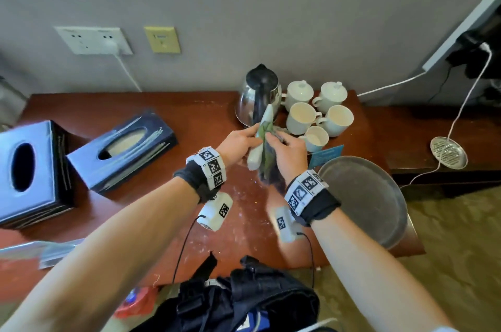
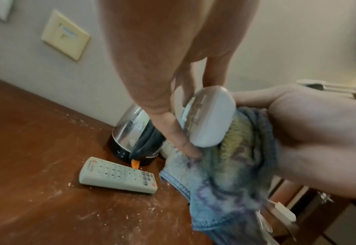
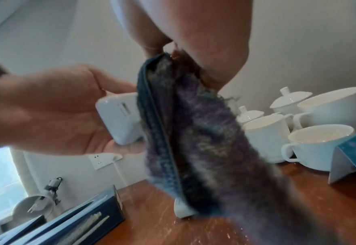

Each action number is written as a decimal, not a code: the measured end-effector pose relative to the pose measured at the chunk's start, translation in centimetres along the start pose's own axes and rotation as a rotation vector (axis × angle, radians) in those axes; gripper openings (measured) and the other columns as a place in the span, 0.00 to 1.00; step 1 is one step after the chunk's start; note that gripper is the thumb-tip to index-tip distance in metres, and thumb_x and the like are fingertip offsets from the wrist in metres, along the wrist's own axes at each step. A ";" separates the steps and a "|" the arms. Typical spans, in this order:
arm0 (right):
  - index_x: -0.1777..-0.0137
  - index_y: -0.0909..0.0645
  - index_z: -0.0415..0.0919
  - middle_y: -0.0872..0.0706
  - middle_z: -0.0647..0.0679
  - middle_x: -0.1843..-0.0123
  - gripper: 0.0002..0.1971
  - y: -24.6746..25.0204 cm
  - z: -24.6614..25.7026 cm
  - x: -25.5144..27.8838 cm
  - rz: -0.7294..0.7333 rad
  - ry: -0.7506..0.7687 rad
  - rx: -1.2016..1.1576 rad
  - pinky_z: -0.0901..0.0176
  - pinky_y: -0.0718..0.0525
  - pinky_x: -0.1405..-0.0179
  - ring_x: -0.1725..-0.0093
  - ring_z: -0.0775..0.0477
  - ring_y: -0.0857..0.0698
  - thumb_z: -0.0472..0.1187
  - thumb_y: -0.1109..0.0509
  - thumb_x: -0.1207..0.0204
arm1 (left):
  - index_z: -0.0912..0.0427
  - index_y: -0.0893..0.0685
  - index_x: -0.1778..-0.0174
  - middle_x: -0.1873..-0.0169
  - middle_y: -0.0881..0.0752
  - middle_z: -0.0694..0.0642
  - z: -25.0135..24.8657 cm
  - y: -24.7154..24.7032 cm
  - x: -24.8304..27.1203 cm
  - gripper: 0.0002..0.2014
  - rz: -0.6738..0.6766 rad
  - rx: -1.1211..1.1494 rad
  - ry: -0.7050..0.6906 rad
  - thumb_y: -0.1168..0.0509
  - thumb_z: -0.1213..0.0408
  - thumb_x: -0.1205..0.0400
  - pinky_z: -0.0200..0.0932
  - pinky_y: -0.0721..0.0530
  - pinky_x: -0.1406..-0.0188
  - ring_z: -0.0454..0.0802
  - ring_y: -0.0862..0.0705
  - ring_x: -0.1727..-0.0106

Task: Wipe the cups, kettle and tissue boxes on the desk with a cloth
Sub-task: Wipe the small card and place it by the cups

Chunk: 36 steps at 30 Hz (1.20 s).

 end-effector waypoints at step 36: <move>0.29 0.17 0.42 0.12 0.48 0.36 0.18 4.7 4.3 -4.2 0.128 0.096 -0.171 0.47 0.18 0.30 0.36 0.50 0.15 0.40 0.30 0.19 | 0.50 0.22 0.29 0.45 0.12 0.57 -4.3 -5.3 3.6 0.30 -0.107 0.089 -0.091 0.36 0.85 0.22 0.45 0.11 0.63 0.50 0.10 0.52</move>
Point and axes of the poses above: each hand's wrist, its own x-axis away from the middle knuckle, its own y-axis out of the back of the hand, z = x × y, the point moved 10 cm from there along -x, towards the middle knuckle
